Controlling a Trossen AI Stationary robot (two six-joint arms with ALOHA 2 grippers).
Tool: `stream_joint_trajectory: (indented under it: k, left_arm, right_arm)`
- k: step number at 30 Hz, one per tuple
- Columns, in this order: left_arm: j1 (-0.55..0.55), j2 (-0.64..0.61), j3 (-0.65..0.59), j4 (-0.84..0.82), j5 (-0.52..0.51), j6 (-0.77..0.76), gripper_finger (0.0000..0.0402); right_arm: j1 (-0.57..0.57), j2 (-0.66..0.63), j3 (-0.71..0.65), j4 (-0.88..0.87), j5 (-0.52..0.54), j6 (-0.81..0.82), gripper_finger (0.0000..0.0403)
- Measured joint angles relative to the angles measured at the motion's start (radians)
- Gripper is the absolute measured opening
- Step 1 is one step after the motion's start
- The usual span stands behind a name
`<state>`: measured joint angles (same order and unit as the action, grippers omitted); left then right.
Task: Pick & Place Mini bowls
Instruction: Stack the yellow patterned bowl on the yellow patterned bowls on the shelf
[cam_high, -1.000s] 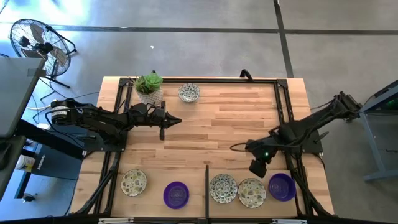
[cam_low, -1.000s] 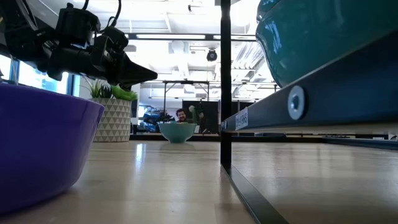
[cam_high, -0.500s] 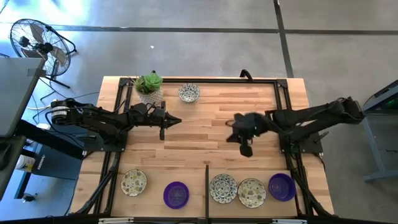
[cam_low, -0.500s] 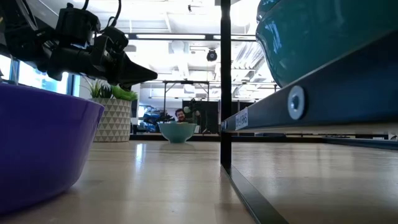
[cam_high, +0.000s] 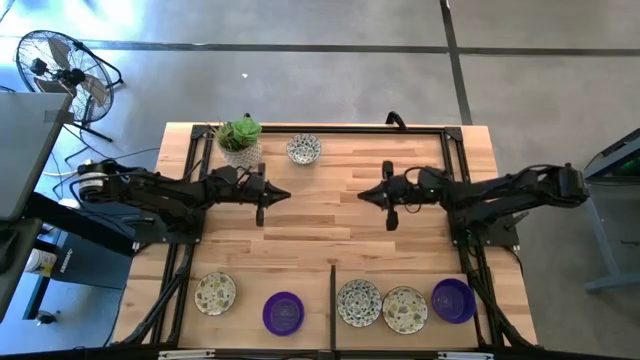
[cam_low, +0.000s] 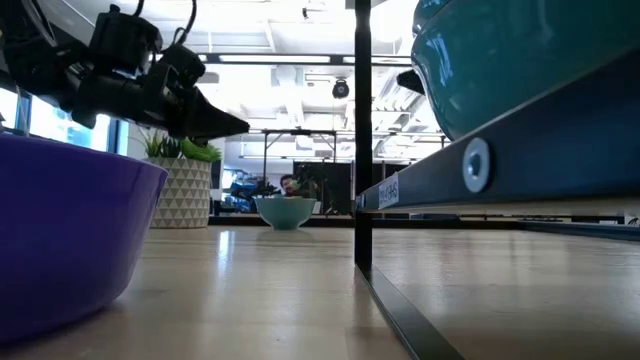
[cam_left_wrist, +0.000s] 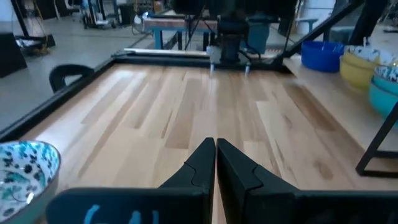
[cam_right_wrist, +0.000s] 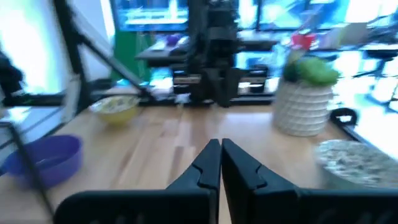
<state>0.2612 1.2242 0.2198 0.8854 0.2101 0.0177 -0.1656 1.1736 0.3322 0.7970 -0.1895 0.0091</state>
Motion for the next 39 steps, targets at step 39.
stream_joint_trajectory:
  k: [39]
  left_arm:
    - [-0.293,-0.144,0.484,-1.486,-0.037,-0.203,0.0033]
  right_arm:
    - [-0.004,0.000,-0.054,0.015,0.074,-0.044,0.0004]
